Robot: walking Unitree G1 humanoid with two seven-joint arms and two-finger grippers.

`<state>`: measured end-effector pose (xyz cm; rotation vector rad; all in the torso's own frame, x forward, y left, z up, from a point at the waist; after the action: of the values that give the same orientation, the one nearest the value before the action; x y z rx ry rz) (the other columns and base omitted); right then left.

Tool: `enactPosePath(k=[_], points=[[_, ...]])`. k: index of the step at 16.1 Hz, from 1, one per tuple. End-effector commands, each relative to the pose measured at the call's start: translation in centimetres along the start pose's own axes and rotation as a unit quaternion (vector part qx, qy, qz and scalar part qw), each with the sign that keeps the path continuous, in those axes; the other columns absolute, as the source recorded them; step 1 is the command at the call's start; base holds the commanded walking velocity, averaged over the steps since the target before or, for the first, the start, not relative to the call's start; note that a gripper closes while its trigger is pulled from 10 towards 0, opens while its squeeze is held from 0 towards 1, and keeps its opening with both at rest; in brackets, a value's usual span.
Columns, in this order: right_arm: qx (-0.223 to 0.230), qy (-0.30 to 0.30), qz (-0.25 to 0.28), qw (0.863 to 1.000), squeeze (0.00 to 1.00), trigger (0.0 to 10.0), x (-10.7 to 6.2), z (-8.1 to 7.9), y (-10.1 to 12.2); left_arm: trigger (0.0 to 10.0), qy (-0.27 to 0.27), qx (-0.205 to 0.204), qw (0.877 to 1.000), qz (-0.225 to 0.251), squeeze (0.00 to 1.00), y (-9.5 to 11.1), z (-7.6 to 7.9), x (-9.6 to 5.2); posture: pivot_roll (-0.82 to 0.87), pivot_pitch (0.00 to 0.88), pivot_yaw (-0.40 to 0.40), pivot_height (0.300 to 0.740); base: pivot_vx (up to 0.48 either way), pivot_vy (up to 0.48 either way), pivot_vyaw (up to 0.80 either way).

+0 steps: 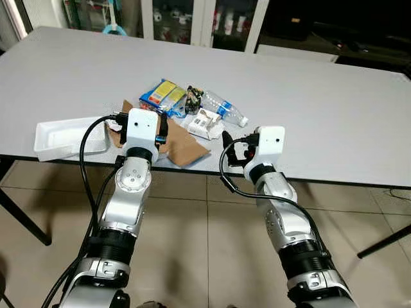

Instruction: Picking trash to rubbish bin

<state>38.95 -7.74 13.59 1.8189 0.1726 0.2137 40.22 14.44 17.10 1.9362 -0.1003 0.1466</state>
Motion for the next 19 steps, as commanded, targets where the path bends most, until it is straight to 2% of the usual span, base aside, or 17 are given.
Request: enactPosePath(k=[1,14,19], points=[[0.004,-0.006,-0.001,1.000,0.00,10.0,-0.08,0.40,0.14,10.0,-0.002,0.002,1.000,0.000,0.00,0.05,0.30,-0.07,-0.05,0.068,-0.086,0.740,0.000,0.000,0.00],[0.003,-0.001,-0.004,1.000,0.00,10.0,-0.10,0.14,-0.03,10.0,-0.010,0.007,1.000,0.003,0.00,0.16,0.67,-0.15,-0.05,0.051,-0.079,0.740,0.000,0.000,0.00],[0.005,0.004,-0.009,1.000,0.00,10.0,-0.57,-0.38,-0.55,10.0,-0.011,0.011,1.000,0.001,0.00,-0.15,0.58,-0.78,-0.05,0.064,-0.073,0.740,0.000,0.000,0.00]])
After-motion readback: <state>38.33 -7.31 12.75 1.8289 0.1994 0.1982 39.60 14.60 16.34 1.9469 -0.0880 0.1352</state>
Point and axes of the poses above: a point about 5 cm out from each wrist's last joint towards the gripper, its own x axis pointing out of the wrist towards the gripper, its own y axis along the axis of the wrist's last joint, z = x × y, the point moved 5 cm from there along x, pointing out of the wrist towards the gripper, and after that the axes turned 7 degrees about x, right-handed, at the moved point
